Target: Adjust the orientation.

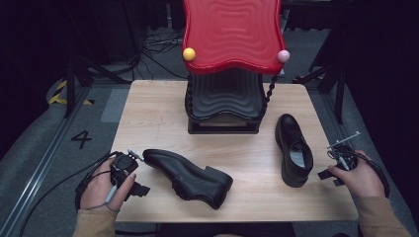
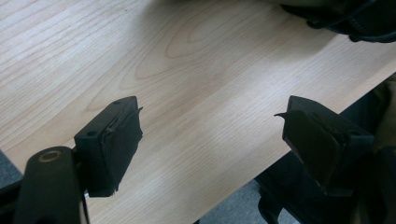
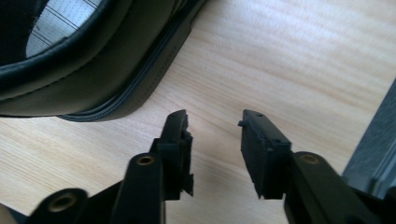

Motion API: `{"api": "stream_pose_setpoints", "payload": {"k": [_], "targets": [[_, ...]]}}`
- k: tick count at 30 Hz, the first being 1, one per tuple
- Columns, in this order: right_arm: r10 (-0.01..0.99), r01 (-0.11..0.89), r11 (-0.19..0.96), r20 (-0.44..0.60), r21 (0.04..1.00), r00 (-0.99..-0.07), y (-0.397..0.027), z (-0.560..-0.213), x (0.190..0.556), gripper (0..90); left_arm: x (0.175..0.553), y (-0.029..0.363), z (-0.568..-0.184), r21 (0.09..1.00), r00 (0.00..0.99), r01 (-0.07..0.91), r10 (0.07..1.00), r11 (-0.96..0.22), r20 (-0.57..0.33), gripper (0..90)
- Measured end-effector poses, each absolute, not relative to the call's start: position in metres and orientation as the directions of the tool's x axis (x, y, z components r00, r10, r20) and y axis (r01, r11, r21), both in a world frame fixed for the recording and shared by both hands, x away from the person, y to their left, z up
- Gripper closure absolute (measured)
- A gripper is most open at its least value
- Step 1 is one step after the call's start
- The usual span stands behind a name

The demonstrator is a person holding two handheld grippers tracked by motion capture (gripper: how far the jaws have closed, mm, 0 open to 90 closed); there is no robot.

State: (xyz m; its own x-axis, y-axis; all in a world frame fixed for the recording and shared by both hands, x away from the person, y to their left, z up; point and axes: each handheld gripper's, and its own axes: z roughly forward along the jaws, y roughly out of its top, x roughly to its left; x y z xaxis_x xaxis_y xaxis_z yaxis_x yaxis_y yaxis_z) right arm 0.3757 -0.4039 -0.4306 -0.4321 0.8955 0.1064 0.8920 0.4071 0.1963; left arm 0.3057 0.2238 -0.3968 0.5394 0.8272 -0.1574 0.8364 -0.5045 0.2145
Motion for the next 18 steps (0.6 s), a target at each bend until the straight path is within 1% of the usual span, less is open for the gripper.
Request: {"api": "stream_pose_setpoints", "payload": {"k": [3, 7, 9, 12, 15, 18], "targets": [[0.892, 0.886, 0.417, 0.098, 0.205, -0.442, -0.4040, -0.4308, 0.3753, 60.3, 0.3056, 0.2237, -0.3951, 0.217, 0.552, 0.828, 0.820, -0.517, -0.154, 19.1], [0.888, 0.886, 0.412, 0.123, 0.215, -0.443, -0.4045, -0.4318, 0.3743, 60.7, 0.3053, 0.2230, -0.3937, 0.220, 0.551, 0.828, 0.820, -0.515, -0.154, 18.9], [0.885, 0.887, 0.413, 0.137, 0.204, -0.444, -0.4042, -0.4317, 0.3741, 60.2, 0.3052, 0.2229, -0.3937, 0.222, 0.557, 0.824, 0.815, -0.521, -0.157, 18.9], [0.886, 0.886, 0.418, 0.124, 0.200, -0.446, -0.4041, -0.4307, 0.3738, 59.5, 0.3051, 0.2228, -0.3937, 0.221, 0.561, 0.822, 0.812, -0.525, -0.160, 18.9], [0.884, 0.885, 0.421, 0.129, 0.200, -0.450, -0.4040, -0.4267, 0.3716, 62.4, 0.3043, 0.2219, -0.3929, 0.224, 0.565, 0.819, 0.809, -0.528, -0.161, 18.9], [0.877, 0.878, 0.430, 0.133, 0.210, -0.461, -0.4019, -0.4231, 0.3706, 63.3, 0.3040, 0.2211, -0.3924, 0.224, 0.573, 0.814, 0.804, -0.536, -0.157, 18.9]]}}
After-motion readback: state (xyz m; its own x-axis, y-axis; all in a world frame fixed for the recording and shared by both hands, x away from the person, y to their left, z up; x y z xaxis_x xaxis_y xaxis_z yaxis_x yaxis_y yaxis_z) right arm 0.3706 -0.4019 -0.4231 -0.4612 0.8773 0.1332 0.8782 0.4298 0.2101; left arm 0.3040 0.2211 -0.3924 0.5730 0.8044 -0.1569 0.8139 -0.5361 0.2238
